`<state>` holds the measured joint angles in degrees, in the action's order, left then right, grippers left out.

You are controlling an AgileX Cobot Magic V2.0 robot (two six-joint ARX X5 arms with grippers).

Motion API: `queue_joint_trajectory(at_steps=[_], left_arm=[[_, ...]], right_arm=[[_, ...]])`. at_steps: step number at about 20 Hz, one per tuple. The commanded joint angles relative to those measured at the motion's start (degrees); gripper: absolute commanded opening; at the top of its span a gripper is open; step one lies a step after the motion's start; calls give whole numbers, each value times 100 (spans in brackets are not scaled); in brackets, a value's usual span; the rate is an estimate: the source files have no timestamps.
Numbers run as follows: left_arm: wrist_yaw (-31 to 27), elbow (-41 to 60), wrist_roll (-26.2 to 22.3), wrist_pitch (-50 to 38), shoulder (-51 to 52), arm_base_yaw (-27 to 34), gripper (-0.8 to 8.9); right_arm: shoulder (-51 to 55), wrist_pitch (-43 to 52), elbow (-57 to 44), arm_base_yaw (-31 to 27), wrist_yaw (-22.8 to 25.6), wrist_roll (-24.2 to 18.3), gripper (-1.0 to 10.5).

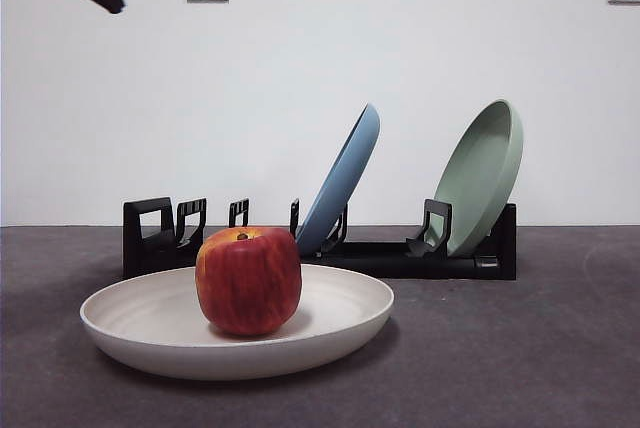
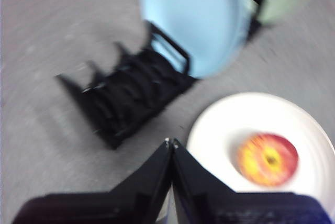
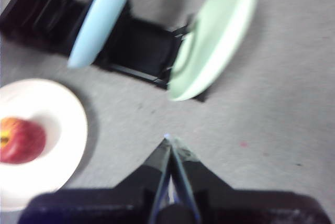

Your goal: Take the yellow plate from the plate rack,put the plate on the table,take the apple from the table,put the apple in the plate

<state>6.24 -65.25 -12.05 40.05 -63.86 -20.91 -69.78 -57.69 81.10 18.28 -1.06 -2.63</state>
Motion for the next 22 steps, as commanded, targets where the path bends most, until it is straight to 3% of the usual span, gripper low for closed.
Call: queue_joint_trajectory(at_steps=[1, 9, 15, 22], left_arm=[[295, 31, 393, -254, 31, 374, -9], [310, 42, 638, -931, 490, 595, -9], [315, 238, 678, -1259, 857, 588, -9], [308, 1646, 979, -2070, 1681, 588, -9]], right_arm=[[223, 118, -9, -160, -13, -22, -12], [1327, 1274, -448, -162, -44, 267, -12], [2441, 2356, -2234, -162, -4, 396, -12], [3233, 3244, -4044, -162, -2, 868, -12]])
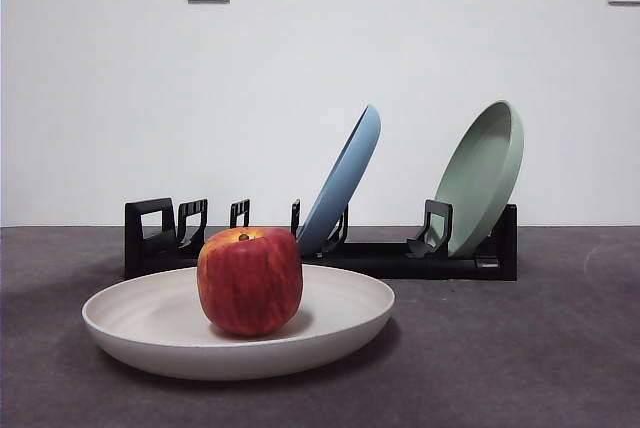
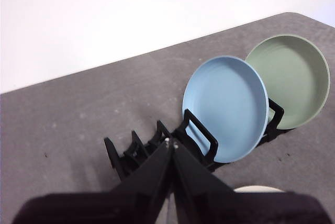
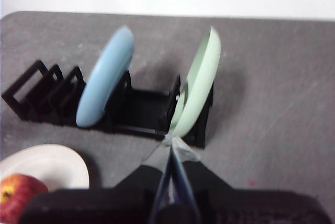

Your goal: Take the yellow plate from the plate rack,put the plate on the table,take the apple from the table,put the apple in the plate

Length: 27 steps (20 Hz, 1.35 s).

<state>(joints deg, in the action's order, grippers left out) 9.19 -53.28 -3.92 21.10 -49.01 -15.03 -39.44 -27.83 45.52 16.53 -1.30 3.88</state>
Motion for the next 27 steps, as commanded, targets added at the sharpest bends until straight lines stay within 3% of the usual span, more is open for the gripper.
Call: queue_joint_trajectory(at_steps=[1, 9, 13, 17, 21, 27], left_arm=[[13, 671, 212, -267, 321, 0, -9], [-66, 2667, 758, -1176, 1412, 2, -9], [-157, 3119, 1003, -1314, 1725, 2, -9], [-160, 3117, 1036, -841, 1696, 2, -1], [-157, 3117, 1036, -332, 1668, 2, -1], [-151, 3117, 1029, -238, 1698, -17, -1]], right_arm=[[302, 354, -688, 13, 26, 269, -12], [1215, 748, -2116, 15, 83, 761, -12], [1447, 769, -2264, 13, 601, 1088, -12], [1366, 826, -2264, 11, 619, 2365, 2], [1357, 804, -2264, 9, 619, 2367, 2], [1357, 804, -2264, 7, 619, 2367, 2]])
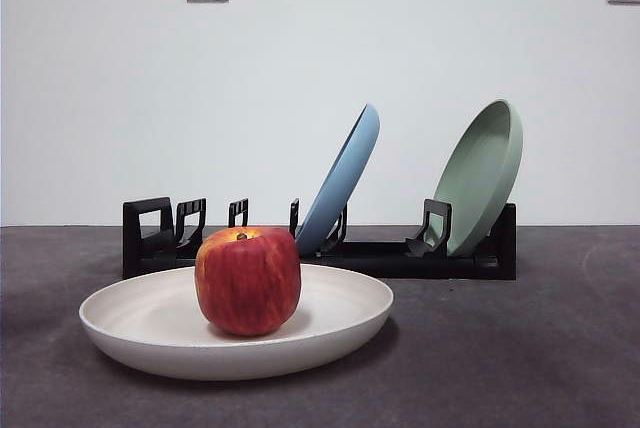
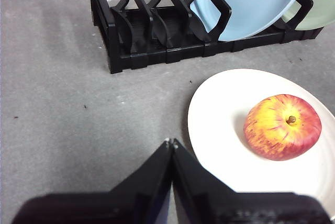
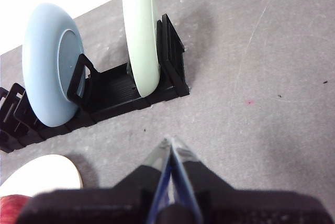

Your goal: Take the yellow plate from the plate rack,put the plate on the table,take the apple from the table,put the apple in the plate

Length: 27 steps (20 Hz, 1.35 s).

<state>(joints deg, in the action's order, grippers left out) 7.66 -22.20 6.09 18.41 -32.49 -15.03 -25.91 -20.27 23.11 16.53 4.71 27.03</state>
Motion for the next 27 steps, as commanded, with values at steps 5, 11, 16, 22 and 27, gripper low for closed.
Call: queue_joint_trajectory(at_steps=[5, 11, 16, 22, 27], left_arm=[[-308, 9, -1191, 240, 1318, 44, -1], [-306, 109, -1836, 214, 2304, 758, -1], [-291, 918, -1829, -542, 2658, 1038, -1], [-284, 1910, -1561, -977, 2909, 1064, -1], [-306, 2203, -1246, -780, 3237, 1064, -1]], right_arm=[[4, 39, -24, 7, 17, 52, 2], [4, 42, -24, 7, 17, 52, 2], [4, 39, -24, 7, 17, 52, 2], [4, 39, -24, 7, 17, 52, 1], [4, 35, -24, 7, 17, 52, 1]])
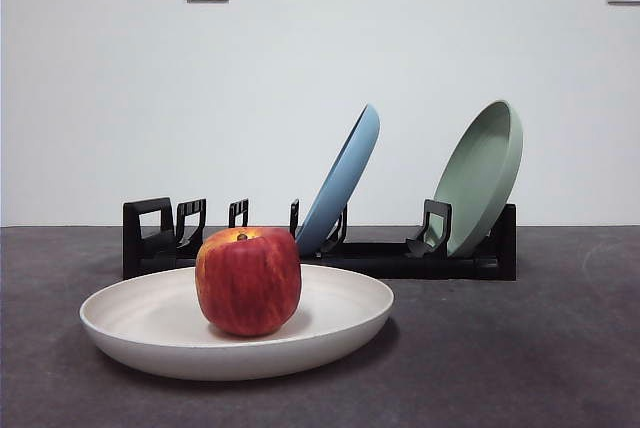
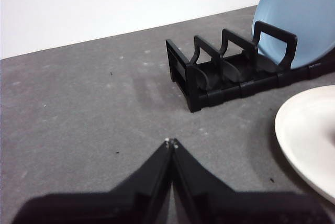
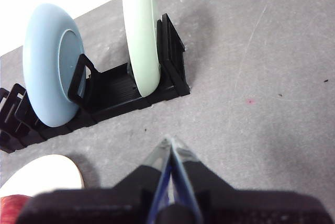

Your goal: Take the yellow plate from the plate rack,put the plate on the table,take the apple from the table,put the apple in the plate

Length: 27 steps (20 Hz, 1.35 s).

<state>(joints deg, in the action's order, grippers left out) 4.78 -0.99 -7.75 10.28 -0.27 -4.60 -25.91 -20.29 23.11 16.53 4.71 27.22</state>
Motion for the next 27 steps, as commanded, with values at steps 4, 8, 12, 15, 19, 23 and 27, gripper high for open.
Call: queue_joint_trajectory(at_steps=[4, 8, 12, 15, 19, 23, 27], left_arm=[[2, 83, 208, -22, 15, 22, -1], [-20, 83, 205, -20, 15, 22, -1], [-20, 83, 205, -20, 15, 22, -1], [-20, 83, 205, -20, 15, 22, -1], [-20, 83, 205, -20, 15, 22, -1], [-20, 83, 205, -20, 15, 22, -1], [-20, 83, 205, -20, 15, 22, -1]], right_arm=[[4, 35, -24, 7, 17, 33, 1], [4, 35, -24, 7, 17, 33, 1], [4, 35, -24, 7, 17, 33, 1], [4, 35, -24, 7, 17, 33, 2], [4, 35, -24, 7, 17, 33, 1], [105, 13, -24, -9, 162, -173, 2], [741, 20, -107, -155, 732, -1617, 1]])
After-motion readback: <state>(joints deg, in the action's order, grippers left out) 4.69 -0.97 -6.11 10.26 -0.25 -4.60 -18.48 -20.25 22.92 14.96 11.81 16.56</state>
